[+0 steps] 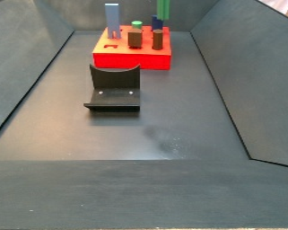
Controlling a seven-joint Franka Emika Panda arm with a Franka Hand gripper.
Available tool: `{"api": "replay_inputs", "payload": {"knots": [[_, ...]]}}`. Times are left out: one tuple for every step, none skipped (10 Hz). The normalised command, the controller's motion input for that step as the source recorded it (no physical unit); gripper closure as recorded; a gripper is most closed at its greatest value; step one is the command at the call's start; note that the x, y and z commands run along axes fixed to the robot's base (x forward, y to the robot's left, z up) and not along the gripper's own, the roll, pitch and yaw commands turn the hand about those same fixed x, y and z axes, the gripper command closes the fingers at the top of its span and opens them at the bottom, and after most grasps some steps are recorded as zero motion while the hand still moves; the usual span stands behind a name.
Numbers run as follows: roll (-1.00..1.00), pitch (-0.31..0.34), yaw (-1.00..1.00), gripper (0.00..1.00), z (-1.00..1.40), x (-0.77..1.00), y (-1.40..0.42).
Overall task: Pick up the star object. Move up. Place the star object on the fixture. Regrasp the star object. Move to above the board. Insert the star object.
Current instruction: Insert the star object.
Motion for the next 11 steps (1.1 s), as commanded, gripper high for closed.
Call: {"api": "replay_inputs", "payload": {"knots": [[-0.10,-0.196,-0.96,1.00,-0.51,-0.04,-0.05],[-0.16,-0.221,-0.90,1.00,-0.43,0.00,-0.02],[-0.23,-0.216,-0.82,1.00,-0.31,0.00,0.00],[-0.24,-0.089,-0.70,1.00,-0.18,0.24,-0.01],[-0.08,0.000,-0.61,1.00,-0.08,0.46,-0.11],[0.00,0.049,-0.40,1.00,0.00,0.25,-0.15],[0.00,0.000,-0.02,1.00,0.00,0.00,0.00],[0.03,0.000,0.00,1.00,-0.03,0.00,0.02],[0.14,0.000,0.00,1.00,-0.28,0.14,0.11],[0.14,0.000,-0.09,1.00,-0.29,0.03,0.04],[0.11,0.000,-0.23,1.00,-0.23,0.00,0.01]]}}
